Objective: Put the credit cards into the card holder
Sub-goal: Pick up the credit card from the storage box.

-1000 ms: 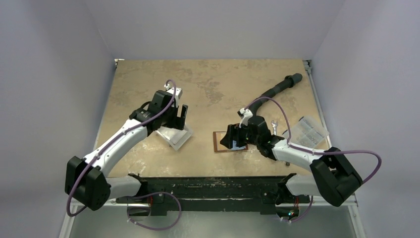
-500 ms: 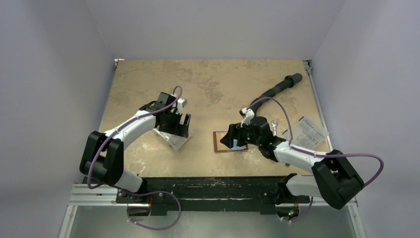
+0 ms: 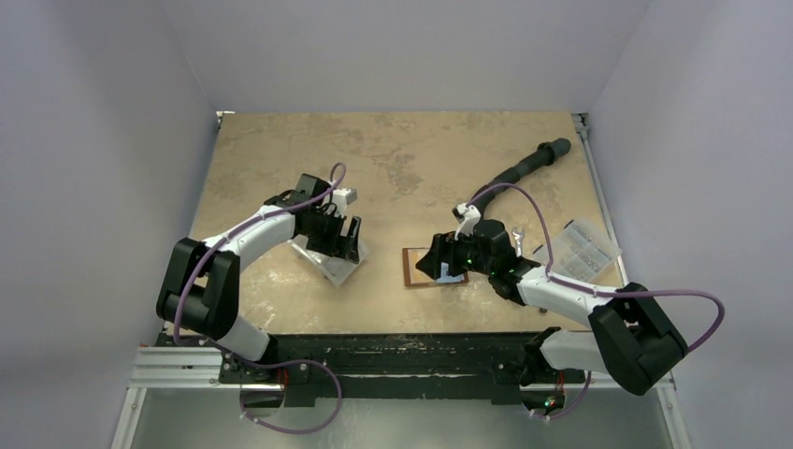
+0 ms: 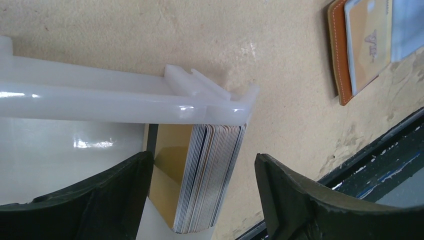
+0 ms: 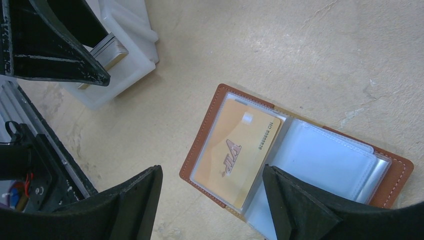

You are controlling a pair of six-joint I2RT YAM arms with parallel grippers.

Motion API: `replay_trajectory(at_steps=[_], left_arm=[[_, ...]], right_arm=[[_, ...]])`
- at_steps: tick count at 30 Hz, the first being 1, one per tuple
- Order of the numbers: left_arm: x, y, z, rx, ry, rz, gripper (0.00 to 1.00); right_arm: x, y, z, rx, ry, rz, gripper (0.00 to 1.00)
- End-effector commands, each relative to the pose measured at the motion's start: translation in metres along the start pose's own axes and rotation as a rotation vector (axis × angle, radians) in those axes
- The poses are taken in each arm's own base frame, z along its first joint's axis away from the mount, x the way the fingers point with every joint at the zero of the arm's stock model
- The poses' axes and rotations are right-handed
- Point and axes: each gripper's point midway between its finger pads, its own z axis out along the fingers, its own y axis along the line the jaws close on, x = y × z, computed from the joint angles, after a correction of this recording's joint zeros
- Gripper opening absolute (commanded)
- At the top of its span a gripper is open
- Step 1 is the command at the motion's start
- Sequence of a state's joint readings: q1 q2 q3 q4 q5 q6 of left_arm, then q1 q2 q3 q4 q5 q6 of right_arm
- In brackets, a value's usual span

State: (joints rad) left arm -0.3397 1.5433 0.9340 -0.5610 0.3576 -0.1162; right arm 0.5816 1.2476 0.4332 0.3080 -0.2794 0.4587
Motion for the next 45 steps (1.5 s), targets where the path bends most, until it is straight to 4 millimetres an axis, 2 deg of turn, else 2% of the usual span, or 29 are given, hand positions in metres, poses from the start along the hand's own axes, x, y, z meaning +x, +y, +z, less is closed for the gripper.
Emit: replay_trajectory(at_steps=[1,25,36,45], left_arm=[[-0.004,-0.014,-0.006,0.075,-0.016,0.024,0.77],[-0.015,-0.031,-0.028,0.128,-0.068,0.040,0.44],[-0.018,-0.026,-0.035,0.080,-0.071,0.053,0.26],[-0.031,-0.015,-0.054,-0.020,-0.108,0.079,0.12]], right_arm=[[-0.011,0.004,0.000,-0.023,-0.040,-0.027,0.82],[-0.007,0.002,0.005,-0.023,-0.021,-0.021,0.81],[-0.005,0.002,0.005,-0.026,-0.013,-0.020,0.81],[-0.003,0.001,0.008,-0.024,-0.002,-0.010,0.81]])
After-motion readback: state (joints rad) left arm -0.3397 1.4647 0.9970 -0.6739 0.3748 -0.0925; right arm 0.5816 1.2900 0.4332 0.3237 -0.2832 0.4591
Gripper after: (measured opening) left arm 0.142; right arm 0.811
